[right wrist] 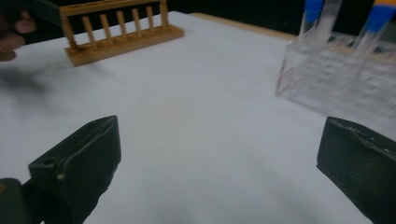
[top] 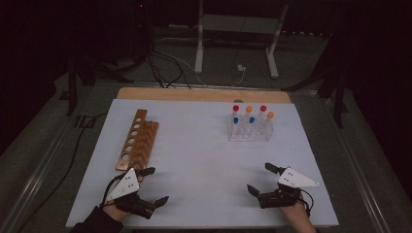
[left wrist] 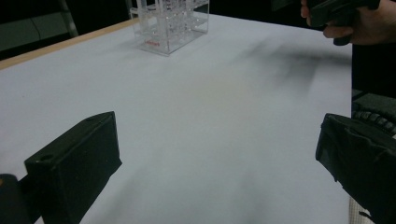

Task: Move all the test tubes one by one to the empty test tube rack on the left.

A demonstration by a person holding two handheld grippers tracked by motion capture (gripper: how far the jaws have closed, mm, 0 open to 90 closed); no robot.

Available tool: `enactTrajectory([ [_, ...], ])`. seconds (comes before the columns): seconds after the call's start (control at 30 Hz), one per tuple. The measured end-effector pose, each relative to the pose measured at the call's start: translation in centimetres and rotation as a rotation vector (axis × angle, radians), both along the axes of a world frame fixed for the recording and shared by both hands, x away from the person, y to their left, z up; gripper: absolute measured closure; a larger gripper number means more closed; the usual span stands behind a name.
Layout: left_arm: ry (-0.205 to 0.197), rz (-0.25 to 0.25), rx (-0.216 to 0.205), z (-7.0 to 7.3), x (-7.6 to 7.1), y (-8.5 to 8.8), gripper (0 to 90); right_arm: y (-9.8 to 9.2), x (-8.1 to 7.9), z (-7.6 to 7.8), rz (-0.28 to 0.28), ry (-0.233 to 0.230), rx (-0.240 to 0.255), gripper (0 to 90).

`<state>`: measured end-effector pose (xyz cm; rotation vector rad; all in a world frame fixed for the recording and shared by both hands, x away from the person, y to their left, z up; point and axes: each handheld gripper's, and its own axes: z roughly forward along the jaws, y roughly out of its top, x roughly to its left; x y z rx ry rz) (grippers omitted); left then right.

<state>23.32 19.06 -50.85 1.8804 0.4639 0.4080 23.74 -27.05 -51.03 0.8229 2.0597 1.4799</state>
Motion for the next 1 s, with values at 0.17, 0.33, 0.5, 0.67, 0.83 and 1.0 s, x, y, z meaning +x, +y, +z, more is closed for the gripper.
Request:
enactTrajectory([
  [0.17,-0.001,0.003,-0.014,0.0,-0.1,-0.1,0.5,0.4,-0.2,-0.1,-0.007,-0.017,-0.031,0.0],
  [0.33,0.004,0.010,-0.014,0.0,0.0,-0.1,0.5,0.8,-0.3,-0.2,0.007,-0.009,-0.064,0.0],
  [0.5,-0.002,0.019,-0.019,0.1,0.0,0.1,0.5,0.6,-0.1,0.1,0.031,0.036,-0.037,0.0],
  [0.67,-0.002,0.021,-0.016,0.1,0.0,0.2,0.5,1.3,-0.2,0.5,0.032,0.063,-0.081,0.0],
  [0.83,-0.006,0.022,-0.015,0.2,-0.1,0.3,0.5,2.1,-0.4,0.7,0.043,0.078,-0.119,0.0],
  [1.0,-0.009,0.024,-0.013,0.2,-0.1,0.3,0.5,2.4,-0.7,1.4,0.030,0.083,-0.123,0.0],
])
